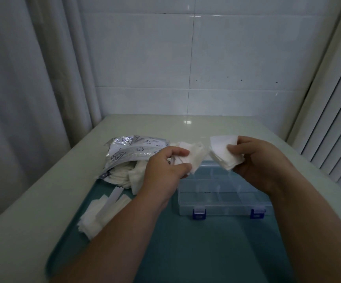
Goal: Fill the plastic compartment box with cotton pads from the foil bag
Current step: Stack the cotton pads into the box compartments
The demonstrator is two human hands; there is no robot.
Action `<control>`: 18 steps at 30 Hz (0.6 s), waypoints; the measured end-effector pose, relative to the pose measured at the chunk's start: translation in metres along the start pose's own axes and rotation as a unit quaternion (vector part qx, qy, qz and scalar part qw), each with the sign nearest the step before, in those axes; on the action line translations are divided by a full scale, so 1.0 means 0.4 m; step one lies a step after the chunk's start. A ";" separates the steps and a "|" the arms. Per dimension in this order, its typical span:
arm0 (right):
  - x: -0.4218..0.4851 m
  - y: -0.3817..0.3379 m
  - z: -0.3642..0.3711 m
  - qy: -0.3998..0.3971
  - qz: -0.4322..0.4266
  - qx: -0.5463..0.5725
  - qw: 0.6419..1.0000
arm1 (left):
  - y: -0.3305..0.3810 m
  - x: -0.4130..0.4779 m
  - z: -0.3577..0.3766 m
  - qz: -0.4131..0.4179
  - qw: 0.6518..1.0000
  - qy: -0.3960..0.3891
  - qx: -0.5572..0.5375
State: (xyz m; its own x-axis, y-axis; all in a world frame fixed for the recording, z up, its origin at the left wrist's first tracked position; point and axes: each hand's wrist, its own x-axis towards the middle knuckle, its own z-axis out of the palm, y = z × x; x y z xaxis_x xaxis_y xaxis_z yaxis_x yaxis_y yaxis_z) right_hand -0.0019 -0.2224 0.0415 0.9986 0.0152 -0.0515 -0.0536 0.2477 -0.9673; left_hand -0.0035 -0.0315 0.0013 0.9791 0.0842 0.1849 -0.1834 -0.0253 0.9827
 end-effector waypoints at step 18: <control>-0.009 0.022 0.022 -0.041 -0.021 -0.187 0.981 | -0.010 0.001 -0.001 0.045 0.998 -0.035 0.038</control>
State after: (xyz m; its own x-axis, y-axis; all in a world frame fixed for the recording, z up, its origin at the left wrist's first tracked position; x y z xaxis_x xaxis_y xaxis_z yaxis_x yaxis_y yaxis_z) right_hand -0.0059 -0.2119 0.0354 0.9956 0.0933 -0.0038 0.0077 -0.1223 -0.9925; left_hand -0.0023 -0.0309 -0.0027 0.9633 0.0094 0.2684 -0.2660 -0.1052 0.9582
